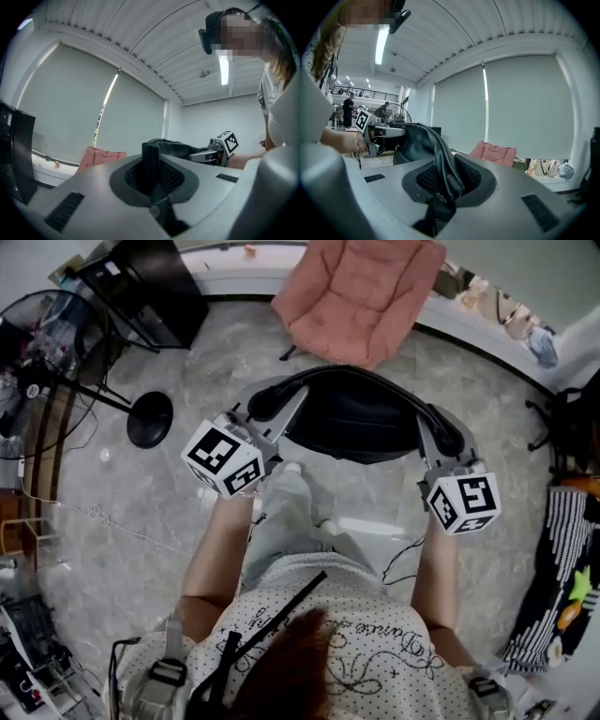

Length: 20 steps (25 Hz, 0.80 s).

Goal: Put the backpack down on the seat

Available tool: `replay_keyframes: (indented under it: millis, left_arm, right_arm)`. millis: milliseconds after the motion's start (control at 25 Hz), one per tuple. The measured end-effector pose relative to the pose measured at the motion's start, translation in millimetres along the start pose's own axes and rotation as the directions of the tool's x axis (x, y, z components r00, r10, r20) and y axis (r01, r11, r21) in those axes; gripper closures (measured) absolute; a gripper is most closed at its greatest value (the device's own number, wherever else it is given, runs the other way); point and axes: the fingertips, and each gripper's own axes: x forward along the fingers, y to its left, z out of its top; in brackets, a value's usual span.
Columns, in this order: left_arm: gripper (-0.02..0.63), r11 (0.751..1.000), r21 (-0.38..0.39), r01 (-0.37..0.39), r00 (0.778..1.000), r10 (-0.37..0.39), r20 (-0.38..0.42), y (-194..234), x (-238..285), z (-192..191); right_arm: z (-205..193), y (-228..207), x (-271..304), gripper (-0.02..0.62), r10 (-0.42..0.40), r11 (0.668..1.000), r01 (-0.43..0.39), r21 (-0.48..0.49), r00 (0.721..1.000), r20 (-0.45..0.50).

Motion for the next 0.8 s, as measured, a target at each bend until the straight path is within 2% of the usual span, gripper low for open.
replay_keyframes:
  millis: [400,600,800]
  left_arm:
    - [0.58,0.995,0.015,0.1,0.995,-0.1,0.008,135.8,52.6,13.2]
    - [0.58,0.99,0.023,0.141,0.99,-0.141,0.004,180.6,69.9,23.3]
    - [0.581,0.989,0.011,0.15,0.989,-0.15,0.001,213.0,81.4,22.8]
  right_arm:
    - [25.3,-21.7,124.8,0.525,-0.088,0.996,0.088,0.029,0.996,0.004]
    - [36.6,-26.7,166.1,0.526,-0.129,0.991,0.128,0.043,0.992,0.014]
    - [41.2,-31.4,196.3,0.526,-0.141,0.989,0.141,0.045,0.99,-0.004]
